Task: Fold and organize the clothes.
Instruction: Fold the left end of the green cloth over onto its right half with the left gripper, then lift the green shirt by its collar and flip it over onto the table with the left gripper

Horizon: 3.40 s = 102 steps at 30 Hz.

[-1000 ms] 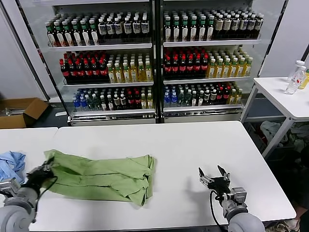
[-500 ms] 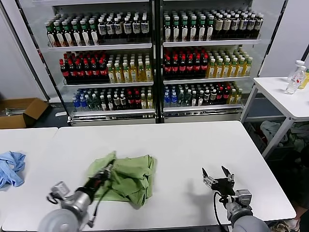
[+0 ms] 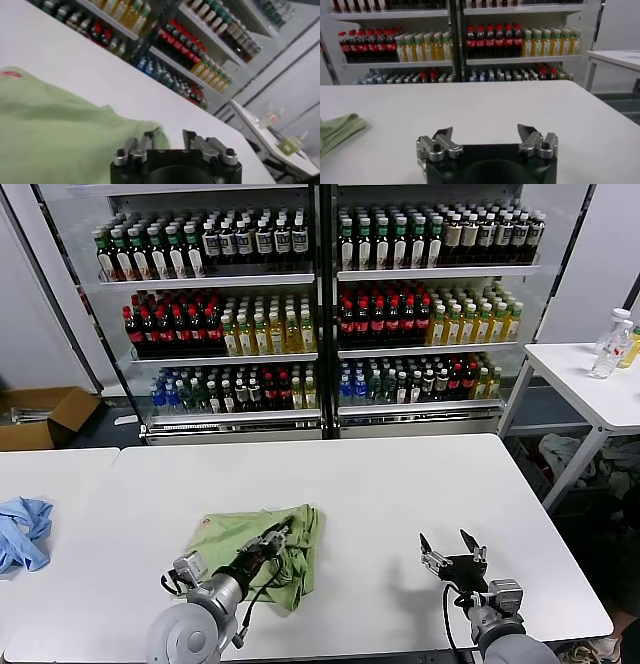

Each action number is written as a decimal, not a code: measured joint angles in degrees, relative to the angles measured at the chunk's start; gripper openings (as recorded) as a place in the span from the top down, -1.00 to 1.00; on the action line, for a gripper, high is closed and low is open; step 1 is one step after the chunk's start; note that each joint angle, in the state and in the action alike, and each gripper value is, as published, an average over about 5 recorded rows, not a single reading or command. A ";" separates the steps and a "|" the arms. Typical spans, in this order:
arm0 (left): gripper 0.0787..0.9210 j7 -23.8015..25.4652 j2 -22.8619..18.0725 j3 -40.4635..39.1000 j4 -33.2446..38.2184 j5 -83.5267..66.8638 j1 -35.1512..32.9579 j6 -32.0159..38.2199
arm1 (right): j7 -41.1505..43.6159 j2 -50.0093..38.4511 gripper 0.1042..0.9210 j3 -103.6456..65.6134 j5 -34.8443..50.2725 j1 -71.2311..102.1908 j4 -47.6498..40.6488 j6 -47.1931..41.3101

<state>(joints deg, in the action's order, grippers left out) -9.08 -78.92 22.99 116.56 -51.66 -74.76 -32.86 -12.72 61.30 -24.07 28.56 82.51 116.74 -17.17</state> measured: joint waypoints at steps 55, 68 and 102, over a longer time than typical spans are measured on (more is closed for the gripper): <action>0.94 11.34 3.46 15.27 -16.20 -10.86 0.32 0.99 | -0.42 0.96 -0.76 -0.71 -0.13 -0.31 0.92 -0.30; 0.95 10.96 4.83 21.68 -13.63 -18.50 -0.14 0.01 | -0.53 0.75 -0.76 -1.17 0.66 -0.92 1.04 -0.34; 0.95 -6.48 -2.90 -0.40 -6.60 -0.47 11.67 0.75 | -0.37 0.70 -0.76 -7.24 0.97 4.13 7.65 -0.26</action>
<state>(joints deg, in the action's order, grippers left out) -15.56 -81.82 22.59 109.97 -52.13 -63.10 -32.11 -13.10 62.00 -31.31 29.53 86.65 124.39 -17.44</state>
